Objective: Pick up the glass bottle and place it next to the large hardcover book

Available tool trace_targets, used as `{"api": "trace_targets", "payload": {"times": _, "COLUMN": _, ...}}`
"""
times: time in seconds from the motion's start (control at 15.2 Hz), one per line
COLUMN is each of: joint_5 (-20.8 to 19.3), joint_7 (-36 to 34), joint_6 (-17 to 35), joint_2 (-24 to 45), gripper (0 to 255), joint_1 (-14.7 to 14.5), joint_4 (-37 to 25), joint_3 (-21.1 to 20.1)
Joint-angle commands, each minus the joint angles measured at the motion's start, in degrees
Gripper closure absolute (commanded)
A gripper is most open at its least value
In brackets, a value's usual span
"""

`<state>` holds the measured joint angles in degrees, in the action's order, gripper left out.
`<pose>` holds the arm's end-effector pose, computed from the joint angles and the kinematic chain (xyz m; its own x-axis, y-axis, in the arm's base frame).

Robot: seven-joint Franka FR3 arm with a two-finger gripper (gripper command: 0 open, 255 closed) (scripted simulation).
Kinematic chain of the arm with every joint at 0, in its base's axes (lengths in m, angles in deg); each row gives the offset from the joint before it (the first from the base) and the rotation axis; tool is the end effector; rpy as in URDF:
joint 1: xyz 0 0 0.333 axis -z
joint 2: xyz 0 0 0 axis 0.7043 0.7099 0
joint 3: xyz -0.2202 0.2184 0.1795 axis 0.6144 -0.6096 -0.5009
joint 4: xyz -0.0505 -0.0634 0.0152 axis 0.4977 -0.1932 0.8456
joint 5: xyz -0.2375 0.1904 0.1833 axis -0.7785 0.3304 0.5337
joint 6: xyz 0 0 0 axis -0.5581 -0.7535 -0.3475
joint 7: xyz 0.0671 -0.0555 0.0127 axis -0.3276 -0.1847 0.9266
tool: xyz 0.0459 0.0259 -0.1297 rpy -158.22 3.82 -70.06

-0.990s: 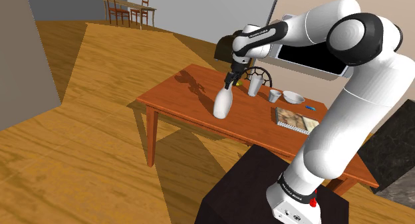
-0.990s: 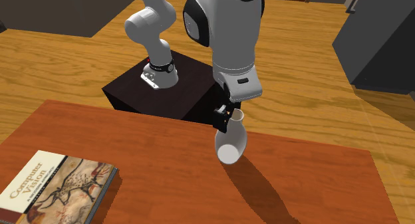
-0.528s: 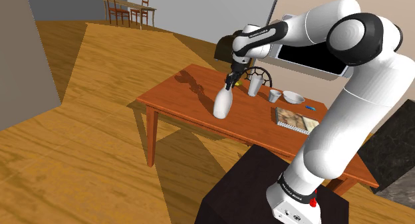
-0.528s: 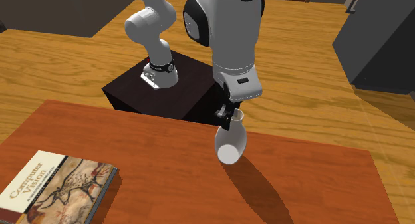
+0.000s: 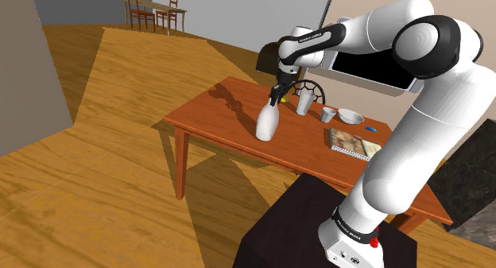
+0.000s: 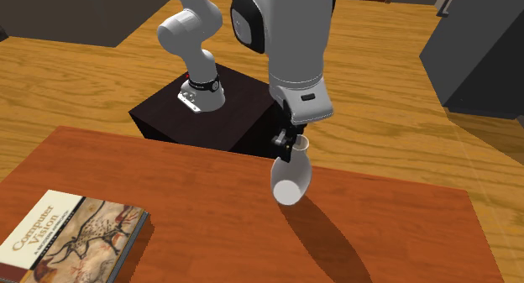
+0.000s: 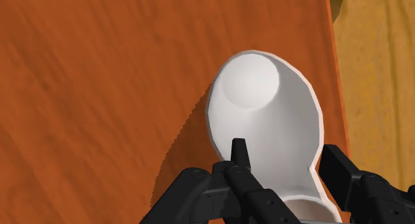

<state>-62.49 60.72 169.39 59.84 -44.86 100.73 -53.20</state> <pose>0.4747 -0.2123 0.4596 0.9966 0.0427 0.0708 0.0430 -0.9991 -0.0028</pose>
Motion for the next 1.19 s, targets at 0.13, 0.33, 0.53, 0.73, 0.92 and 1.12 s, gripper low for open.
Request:
{"api": "trace_targets", "payload": {"times": 0.13, "joint_5": -0.6, "joint_7": -0.5, "joint_6": -3.0, "joint_2": -1.2, "gripper": 255, "joint_1": 0.0, "joint_4": -1.9, "joint_3": -0.1}}
{"api": "trace_targets", "payload": {"times": 0.33, "joint_5": -1.0, "joint_7": -0.8, "joint_6": -5.2, "joint_2": -1.9, "gripper": 255, "joint_1": -0.1, "joint_4": -3.6, "joint_3": -0.1}}
{"api": "trace_targets", "payload": {"times": 0.53, "joint_5": -1.3, "joint_7": -1.1, "joint_6": -7.5, "joint_2": -2.5, "gripper": 255, "joint_1": -0.1, "joint_4": -5.3, "joint_3": -0.2}}
{"api": "trace_targets", "payload": {"times": 0.73, "joint_5": -1.5, "joint_7": -1.3, "joint_6": -9.8, "joint_2": -2.9, "gripper": 255, "joint_1": -0.1, "joint_4": -7.1, "joint_3": -0.2}}
{"api": "trace_targets", "payload": {"times": 0.92, "joint_5": -1.7, "joint_7": -1.5, "joint_6": -12.0, "joint_2": -3.2, "gripper": 255, "joint_1": -0.2, "joint_4": -9.1, "joint_3": -0.3}}
{"api": "trace_targets", "payload": {"times": 1.12, "joint_5": -1.8, "joint_7": -1.6, "joint_6": -14.3, "joint_2": -3.5, "gripper": 255, "joint_1": -0.2, "joint_4": -11.2, "joint_3": -0.3}}
